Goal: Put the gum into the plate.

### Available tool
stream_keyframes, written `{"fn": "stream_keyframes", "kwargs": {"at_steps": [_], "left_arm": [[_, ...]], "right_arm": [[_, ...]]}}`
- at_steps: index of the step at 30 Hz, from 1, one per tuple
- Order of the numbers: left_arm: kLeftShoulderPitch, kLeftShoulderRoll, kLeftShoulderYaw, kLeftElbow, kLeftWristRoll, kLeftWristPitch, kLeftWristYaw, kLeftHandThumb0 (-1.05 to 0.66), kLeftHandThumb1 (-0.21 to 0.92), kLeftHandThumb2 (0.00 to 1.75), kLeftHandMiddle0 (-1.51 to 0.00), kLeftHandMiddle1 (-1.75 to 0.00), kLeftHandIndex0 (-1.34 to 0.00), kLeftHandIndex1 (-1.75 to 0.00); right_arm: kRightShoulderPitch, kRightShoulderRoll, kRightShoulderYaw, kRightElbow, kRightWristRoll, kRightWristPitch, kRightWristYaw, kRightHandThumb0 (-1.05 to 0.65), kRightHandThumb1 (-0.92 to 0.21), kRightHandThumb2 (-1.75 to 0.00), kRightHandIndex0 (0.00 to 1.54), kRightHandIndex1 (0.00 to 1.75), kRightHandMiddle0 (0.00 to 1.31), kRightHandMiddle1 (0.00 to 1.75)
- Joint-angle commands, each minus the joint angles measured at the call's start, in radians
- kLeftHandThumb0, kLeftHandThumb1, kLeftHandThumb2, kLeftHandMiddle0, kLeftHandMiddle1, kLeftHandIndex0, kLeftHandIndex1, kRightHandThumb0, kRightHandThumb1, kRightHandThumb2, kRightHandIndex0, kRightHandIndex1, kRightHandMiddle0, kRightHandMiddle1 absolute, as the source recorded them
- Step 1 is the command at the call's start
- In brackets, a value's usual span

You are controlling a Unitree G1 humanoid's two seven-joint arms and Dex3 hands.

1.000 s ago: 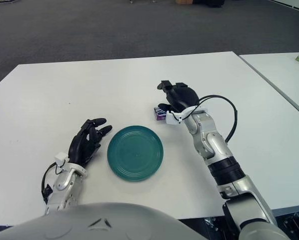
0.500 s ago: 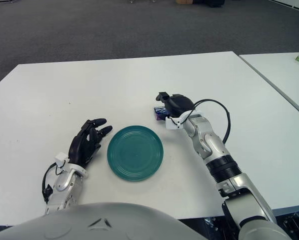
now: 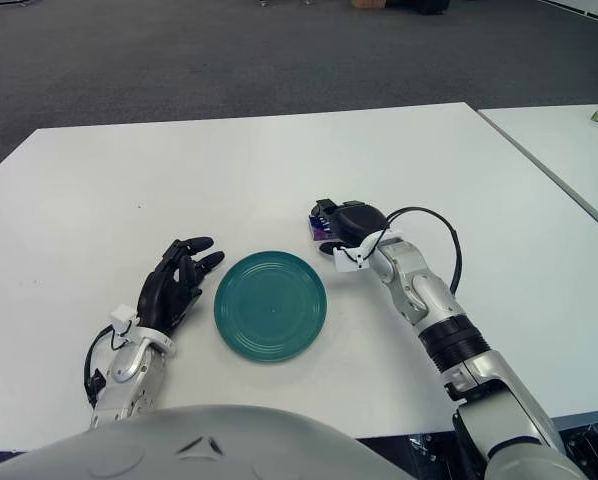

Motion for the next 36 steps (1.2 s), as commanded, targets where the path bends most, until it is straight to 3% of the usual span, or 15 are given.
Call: {"fn": "stream_keyframes", "kwargs": {"at_steps": [1, 11, 22, 36], "left_arm": [[0.0, -0.009, 0.003, 0.017, -0.014, 0.024, 0.001, -0.8, 0.92, 0.76, -0.45, -0.73, -0.35, -1.12], [-0.009, -0.012, -0.002, 0.034, -0.011, 0.01, 0.004, -0.79, 0.92, 0.76, -0.45, -0.73, -0.36, -1.12], [-0.013, -0.019, -0.008, 0.048, -0.008, -0.012, 0.011, -0.77, 0.92, 0.75, -0.47, -0.74, -0.36, -1.11], [-0.021, -0.025, -0.011, 0.048, -0.007, -0.01, 0.02, -0.75, 0.92, 0.75, -0.47, -0.76, -0.39, -1.12]], "right_arm": [[-0.014, -0.008, 0.022, 0.044, 0.009, 0.011, 0.059, -0.63, -0.92, -0.57, 0.42, 0.18, 0.0, 0.62], [-0.088, 0.012, 0.048, 0.185, 0.013, 0.041, 0.103, -0.62, -0.92, -0.52, 0.41, 0.2, 0.0, 0.63], [-0.191, 0.013, 0.088, 0.389, 0.01, -0.011, 0.07, -0.66, -0.92, -0.52, 0.41, 0.2, 0.0, 0.61], [-0.283, 0.034, 0.114, 0.531, 0.019, -0.06, 0.016, -0.67, -0.92, -0.61, 0.44, 0.22, 0.0, 0.65]]}}
